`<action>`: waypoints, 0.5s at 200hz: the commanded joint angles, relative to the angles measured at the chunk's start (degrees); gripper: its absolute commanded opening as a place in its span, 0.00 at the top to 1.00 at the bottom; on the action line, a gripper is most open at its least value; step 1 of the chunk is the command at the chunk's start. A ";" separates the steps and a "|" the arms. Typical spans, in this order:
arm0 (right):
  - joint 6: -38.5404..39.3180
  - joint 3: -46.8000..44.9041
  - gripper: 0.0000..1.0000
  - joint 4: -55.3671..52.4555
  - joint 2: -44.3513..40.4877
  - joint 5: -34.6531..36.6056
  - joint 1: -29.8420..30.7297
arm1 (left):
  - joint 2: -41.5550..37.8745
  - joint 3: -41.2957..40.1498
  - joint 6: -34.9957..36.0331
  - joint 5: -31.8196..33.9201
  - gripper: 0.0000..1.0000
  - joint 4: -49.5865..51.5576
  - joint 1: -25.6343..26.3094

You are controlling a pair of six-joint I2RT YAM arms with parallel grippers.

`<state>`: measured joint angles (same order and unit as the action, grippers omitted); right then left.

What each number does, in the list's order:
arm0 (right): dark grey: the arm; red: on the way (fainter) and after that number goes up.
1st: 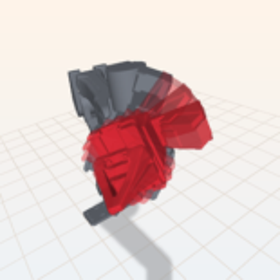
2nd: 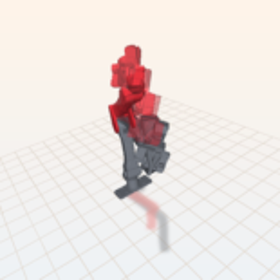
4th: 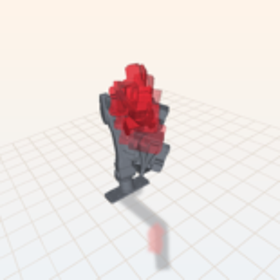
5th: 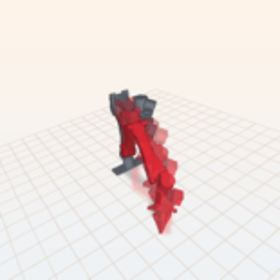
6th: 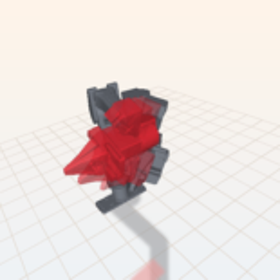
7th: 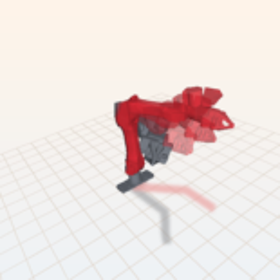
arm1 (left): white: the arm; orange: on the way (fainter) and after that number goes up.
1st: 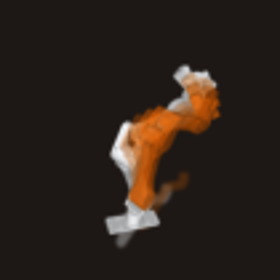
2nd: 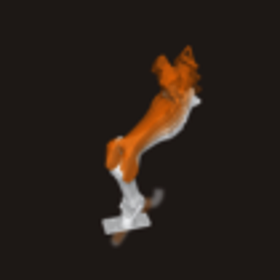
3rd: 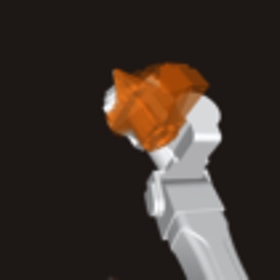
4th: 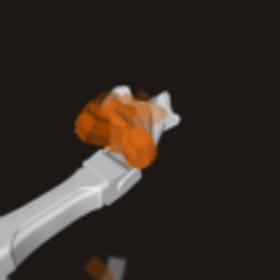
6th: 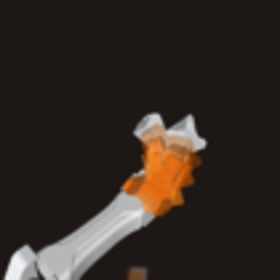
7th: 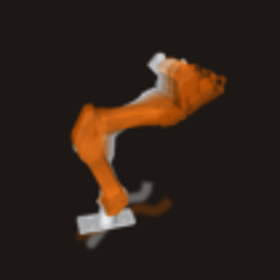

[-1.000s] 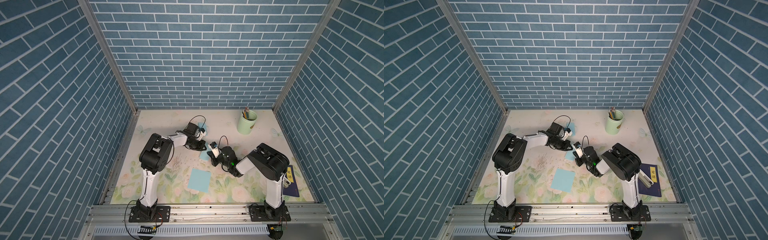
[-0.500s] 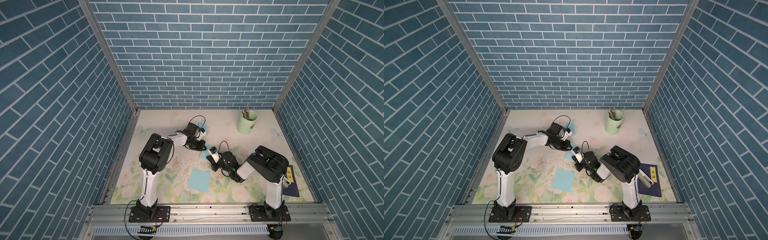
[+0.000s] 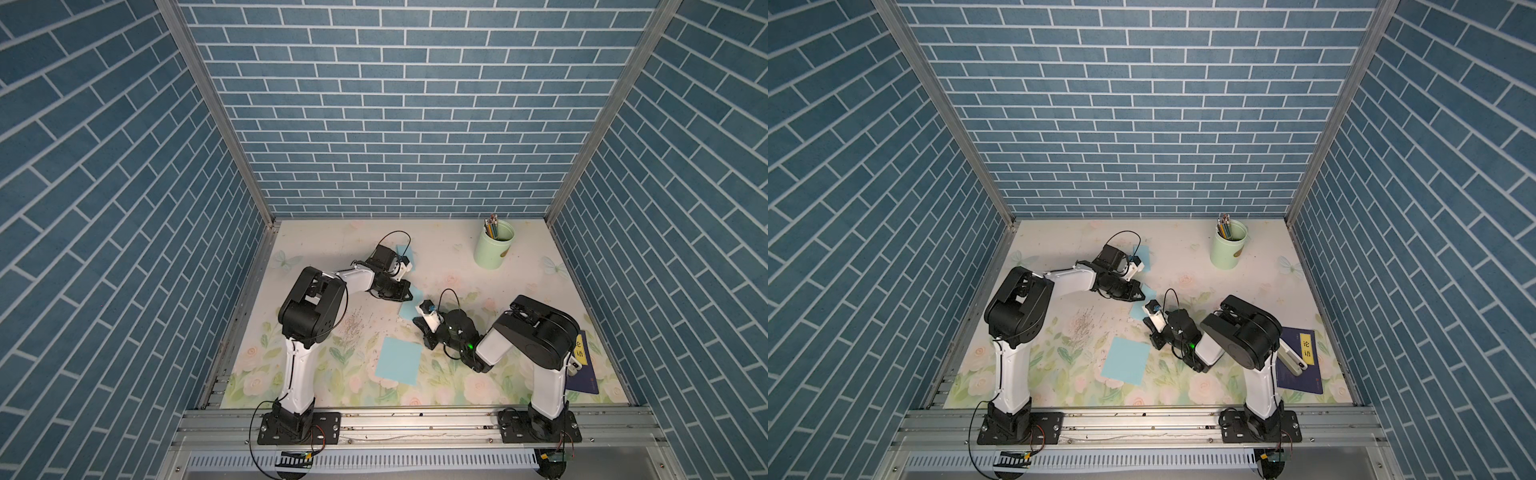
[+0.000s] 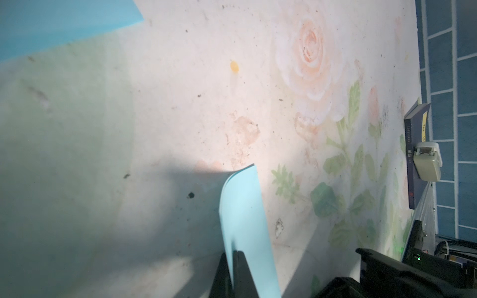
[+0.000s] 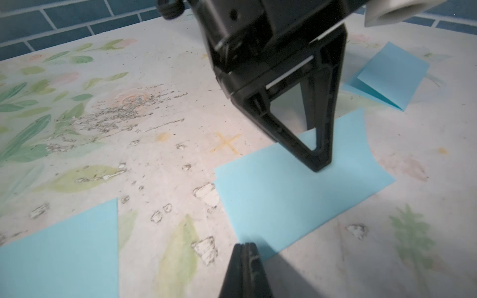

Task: Fold the square paper along the opposite sides
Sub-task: Smooth out the paper at the center of the board.

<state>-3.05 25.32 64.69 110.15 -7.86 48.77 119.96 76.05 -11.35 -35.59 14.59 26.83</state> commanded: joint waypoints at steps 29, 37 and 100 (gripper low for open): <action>-7.54 -1.90 1.00 -11.34 -10.01 2.74 -3.58 | -1.59 -12.12 -10.34 2.61 1.00 -6.34 -0.69; -9.56 -1.09 1.00 -10.77 -10.45 3.19 -4.75 | -3.13 -14.77 -13.65 2.40 1.00 -9.59 -0.31; -16.61 10.29 1.00 -6.93 -0.89 5.47 -7.38 | -5.01 -16.05 -20.37 8.10 1.00 -11.65 3.15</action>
<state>-15.00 30.92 56.23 104.73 -3.36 41.39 112.55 61.12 -28.71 -32.99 -1.34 28.71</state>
